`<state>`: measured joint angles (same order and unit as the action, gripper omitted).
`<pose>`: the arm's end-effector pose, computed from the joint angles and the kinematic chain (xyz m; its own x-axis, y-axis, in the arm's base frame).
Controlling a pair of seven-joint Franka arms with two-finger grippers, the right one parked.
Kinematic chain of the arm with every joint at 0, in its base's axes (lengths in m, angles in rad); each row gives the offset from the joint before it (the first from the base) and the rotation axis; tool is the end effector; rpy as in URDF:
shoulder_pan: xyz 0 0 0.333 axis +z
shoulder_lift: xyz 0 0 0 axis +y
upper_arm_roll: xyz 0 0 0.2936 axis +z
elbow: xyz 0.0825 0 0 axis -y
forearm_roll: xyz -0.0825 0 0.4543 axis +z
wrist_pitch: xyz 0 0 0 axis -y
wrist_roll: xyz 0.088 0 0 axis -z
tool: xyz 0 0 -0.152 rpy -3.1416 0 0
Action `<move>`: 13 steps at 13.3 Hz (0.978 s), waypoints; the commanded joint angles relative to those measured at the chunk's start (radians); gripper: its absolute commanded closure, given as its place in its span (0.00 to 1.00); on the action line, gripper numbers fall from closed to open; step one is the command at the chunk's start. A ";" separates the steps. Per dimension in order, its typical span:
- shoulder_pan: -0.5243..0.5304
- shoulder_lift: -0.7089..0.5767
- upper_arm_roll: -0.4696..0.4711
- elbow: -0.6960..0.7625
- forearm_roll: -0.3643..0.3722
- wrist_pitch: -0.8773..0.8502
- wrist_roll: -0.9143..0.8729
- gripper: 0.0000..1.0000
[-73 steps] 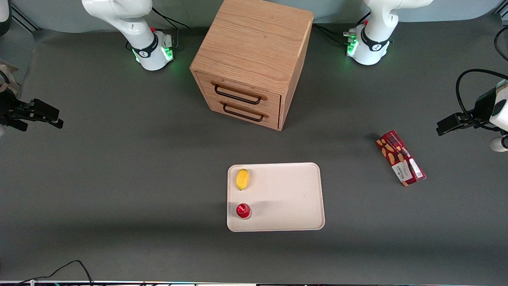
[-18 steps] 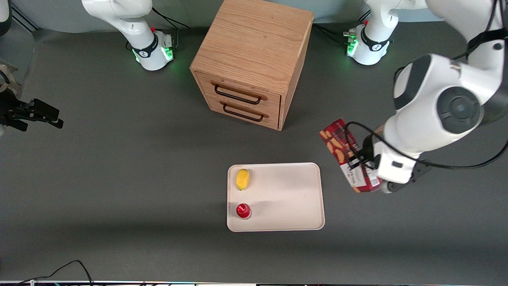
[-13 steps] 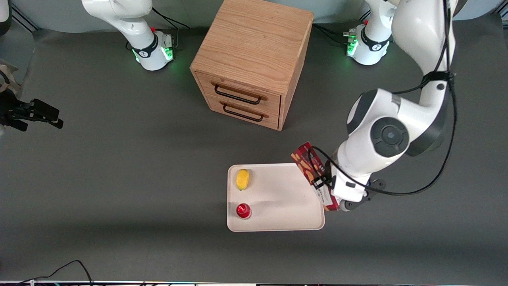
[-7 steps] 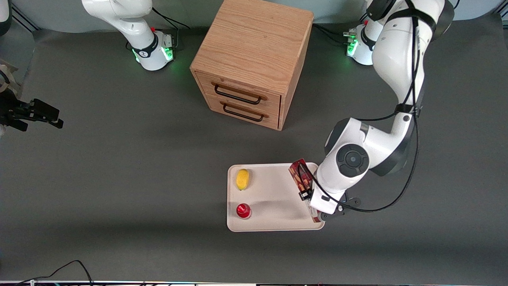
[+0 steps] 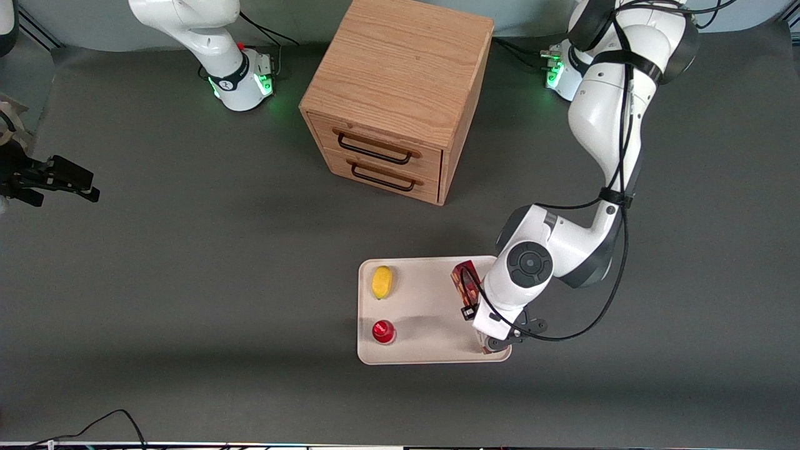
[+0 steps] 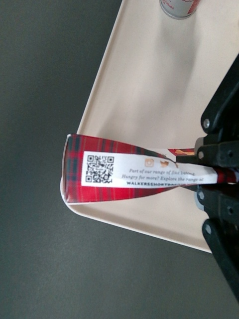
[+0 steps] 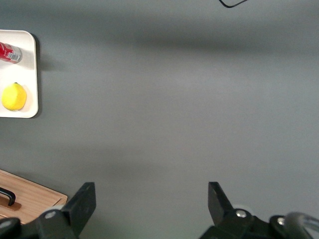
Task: Place red cookie box on tray
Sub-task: 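Lower the held box onto the white tray beside the red cup, then open the left gripper to release the box on the tray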
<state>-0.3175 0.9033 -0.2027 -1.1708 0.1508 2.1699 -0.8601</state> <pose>0.7375 -0.3670 0.1695 0.9383 0.3415 0.0537 0.3351 -0.9367 0.1018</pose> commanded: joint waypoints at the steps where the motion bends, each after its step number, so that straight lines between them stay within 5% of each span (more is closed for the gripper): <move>1: -0.011 -0.017 0.012 -0.039 0.013 0.051 -0.005 1.00; 2: -0.009 -0.014 0.012 -0.049 0.015 0.062 -0.004 0.96; 3: -0.008 -0.014 0.012 -0.050 0.015 0.071 -0.004 0.63; 4: -0.005 -0.014 0.014 -0.050 0.015 0.071 -0.004 0.52; 5: -0.005 -0.012 0.014 -0.052 0.015 0.071 -0.004 0.07; 6: -0.003 -0.014 0.014 -0.052 0.015 0.071 -0.004 0.00; 13: 0.024 -0.144 0.009 0.002 -0.004 -0.192 -0.007 0.00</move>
<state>-0.3054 0.8478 -0.1959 -1.1699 0.1495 2.0986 -0.8608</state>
